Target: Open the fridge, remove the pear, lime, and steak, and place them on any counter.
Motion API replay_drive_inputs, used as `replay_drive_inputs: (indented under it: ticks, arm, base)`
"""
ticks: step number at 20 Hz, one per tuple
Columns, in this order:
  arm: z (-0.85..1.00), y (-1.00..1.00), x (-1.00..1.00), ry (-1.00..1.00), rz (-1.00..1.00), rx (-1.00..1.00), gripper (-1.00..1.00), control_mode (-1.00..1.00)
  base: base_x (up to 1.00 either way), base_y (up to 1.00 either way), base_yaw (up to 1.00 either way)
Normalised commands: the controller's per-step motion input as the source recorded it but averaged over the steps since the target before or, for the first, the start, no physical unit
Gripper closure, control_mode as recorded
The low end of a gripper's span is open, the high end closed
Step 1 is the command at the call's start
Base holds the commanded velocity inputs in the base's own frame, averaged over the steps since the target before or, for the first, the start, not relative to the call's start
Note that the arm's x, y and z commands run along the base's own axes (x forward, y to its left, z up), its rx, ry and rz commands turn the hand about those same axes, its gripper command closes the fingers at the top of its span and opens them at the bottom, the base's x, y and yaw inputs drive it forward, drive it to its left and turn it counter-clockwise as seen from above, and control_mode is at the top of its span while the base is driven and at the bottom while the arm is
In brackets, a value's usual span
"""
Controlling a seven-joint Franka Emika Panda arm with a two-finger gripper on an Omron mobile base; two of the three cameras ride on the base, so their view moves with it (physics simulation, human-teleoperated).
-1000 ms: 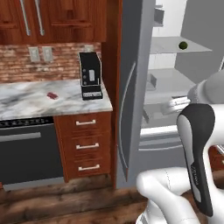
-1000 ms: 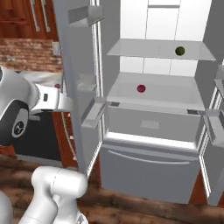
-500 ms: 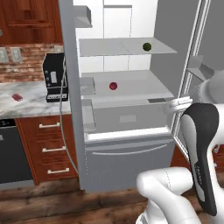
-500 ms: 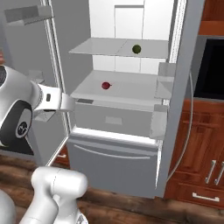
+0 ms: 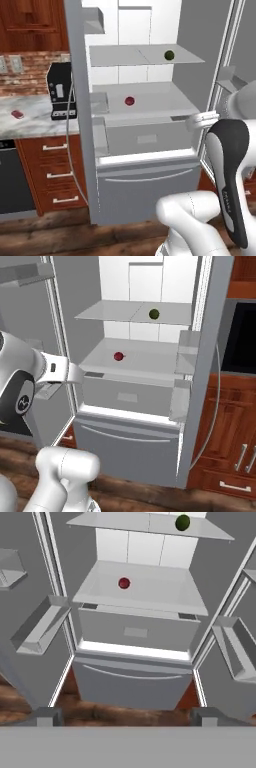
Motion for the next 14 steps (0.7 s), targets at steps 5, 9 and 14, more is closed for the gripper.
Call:
replay_drive_inputs:
  ticks: [5,9,14]
  arm:
    - [0.0,0.0,0.0,0.0,0.0,0.0,-1.0,1.0]
    - [0.0,0.0,0.0,0.0,0.0,0.0,-1.0,1.0]
    - [0.0,0.0,0.0,0.0,0.0,0.0,-1.0,1.0]
  base:
    - [0.9,-0.02,0.0]
    - [1.0,-0.01,0.0]
    - [0.93,-0.02,0.0]
